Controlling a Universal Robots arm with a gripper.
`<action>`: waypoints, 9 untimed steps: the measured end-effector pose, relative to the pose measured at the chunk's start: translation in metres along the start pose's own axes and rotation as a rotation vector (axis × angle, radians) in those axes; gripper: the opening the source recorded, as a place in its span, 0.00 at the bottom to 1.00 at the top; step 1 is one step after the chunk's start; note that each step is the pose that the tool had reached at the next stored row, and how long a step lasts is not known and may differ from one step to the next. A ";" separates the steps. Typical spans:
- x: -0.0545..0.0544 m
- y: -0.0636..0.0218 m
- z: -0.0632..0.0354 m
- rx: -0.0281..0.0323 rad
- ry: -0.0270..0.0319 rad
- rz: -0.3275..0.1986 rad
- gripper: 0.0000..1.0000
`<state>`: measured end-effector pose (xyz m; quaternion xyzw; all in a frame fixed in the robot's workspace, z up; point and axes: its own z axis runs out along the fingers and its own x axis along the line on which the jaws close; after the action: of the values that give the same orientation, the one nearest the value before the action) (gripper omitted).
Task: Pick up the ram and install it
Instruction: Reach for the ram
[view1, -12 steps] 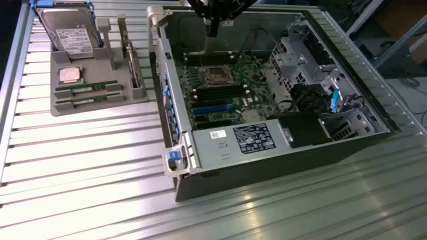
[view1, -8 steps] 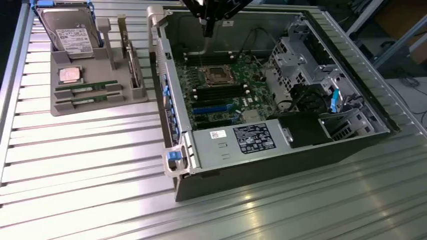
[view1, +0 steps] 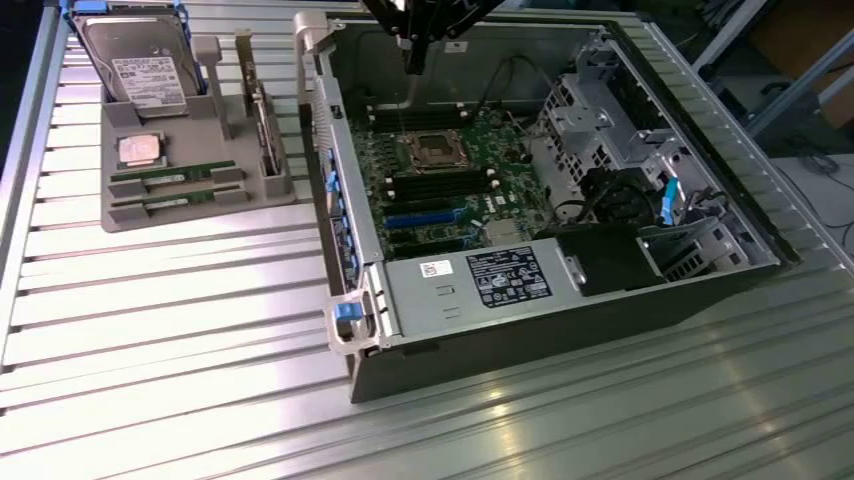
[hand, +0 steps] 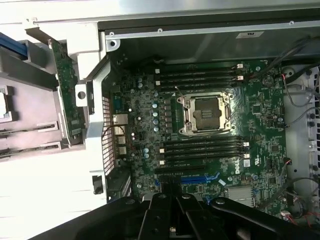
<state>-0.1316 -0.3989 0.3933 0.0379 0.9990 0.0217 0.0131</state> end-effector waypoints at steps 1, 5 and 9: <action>0.001 0.0000 0.0000 0.0000 0.0000 0.000 0.10; 0.002 -0.0002 -0.0001 0.0000 0.0000 0.000 0.10; 0.003 -0.0003 -0.0001 0.0000 0.0000 0.000 0.10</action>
<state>-0.1351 -0.3989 0.3933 0.0379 0.9990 0.0217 0.0131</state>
